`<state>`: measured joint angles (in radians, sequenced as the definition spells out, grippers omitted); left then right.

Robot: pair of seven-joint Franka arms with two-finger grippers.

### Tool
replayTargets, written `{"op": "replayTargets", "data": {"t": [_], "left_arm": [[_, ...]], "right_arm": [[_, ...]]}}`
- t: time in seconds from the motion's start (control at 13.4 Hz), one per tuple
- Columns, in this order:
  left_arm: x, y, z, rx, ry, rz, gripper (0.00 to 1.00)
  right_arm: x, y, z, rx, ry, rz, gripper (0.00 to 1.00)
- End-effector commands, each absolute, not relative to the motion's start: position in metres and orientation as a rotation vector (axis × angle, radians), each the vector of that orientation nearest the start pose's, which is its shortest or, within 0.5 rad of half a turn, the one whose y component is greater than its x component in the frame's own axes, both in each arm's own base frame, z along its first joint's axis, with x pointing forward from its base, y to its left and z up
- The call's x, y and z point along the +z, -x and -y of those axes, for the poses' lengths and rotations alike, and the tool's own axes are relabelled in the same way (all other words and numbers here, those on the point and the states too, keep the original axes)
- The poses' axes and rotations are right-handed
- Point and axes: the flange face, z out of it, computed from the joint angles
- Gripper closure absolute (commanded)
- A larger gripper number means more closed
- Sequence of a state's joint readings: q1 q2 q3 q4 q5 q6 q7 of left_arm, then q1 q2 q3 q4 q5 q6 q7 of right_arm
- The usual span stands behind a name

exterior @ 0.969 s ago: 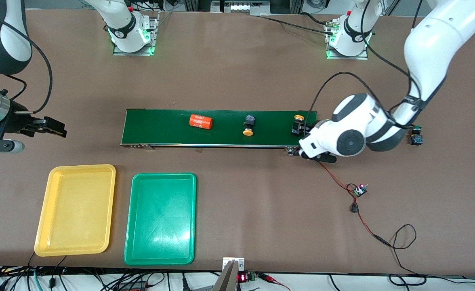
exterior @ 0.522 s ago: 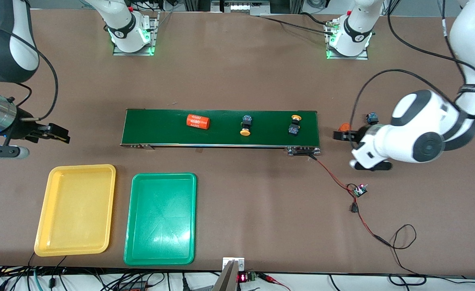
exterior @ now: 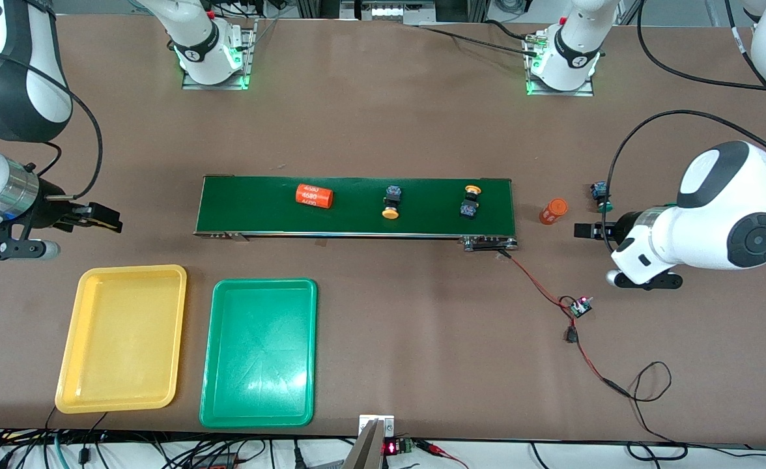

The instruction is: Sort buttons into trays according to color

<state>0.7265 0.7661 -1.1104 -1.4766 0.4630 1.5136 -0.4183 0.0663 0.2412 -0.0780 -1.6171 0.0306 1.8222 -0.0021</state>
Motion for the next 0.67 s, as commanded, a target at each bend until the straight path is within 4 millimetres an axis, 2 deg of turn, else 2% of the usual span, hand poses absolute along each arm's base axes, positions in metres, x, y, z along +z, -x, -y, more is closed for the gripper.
{"op": "replayTargets", "data": {"t": [0.0,0.07,0.15,0.22,0.37,0.45,0.6], "left_arm": [[0.380,-0.645,0.035,0.591,3.161,-0.030,0.00],[0.378,-0.644,0.035,0.601,3.155,-0.040,0.00],[0.368,-0.644,0.028,0.621,3.133,-0.028,0.00],[0.359,-0.643,0.031,0.642,3.103,-0.053,0.00],[0.350,-0.643,0.034,0.668,3.104,-0.049,0.00],[0.340,-0.638,0.028,0.711,3.129,-0.012,0.00],[0.299,-0.620,0.023,0.839,3.191,-0.027,0.00]], "right_arm": [[0.471,-0.631,0.004,0.088,3.091,-0.057,0.00],[0.465,-0.632,0.013,0.101,3.050,-0.104,0.00],[0.464,-0.632,0.015,0.100,3.042,-0.115,0.00],[0.463,-0.632,0.014,0.105,3.042,-0.110,0.00],[0.459,-0.632,0.005,0.123,3.041,-0.097,0.00],[0.457,-0.632,-0.006,0.136,3.041,-0.074,0.00],[0.449,-0.633,-0.027,0.158,3.047,0.009,0.00]]}}
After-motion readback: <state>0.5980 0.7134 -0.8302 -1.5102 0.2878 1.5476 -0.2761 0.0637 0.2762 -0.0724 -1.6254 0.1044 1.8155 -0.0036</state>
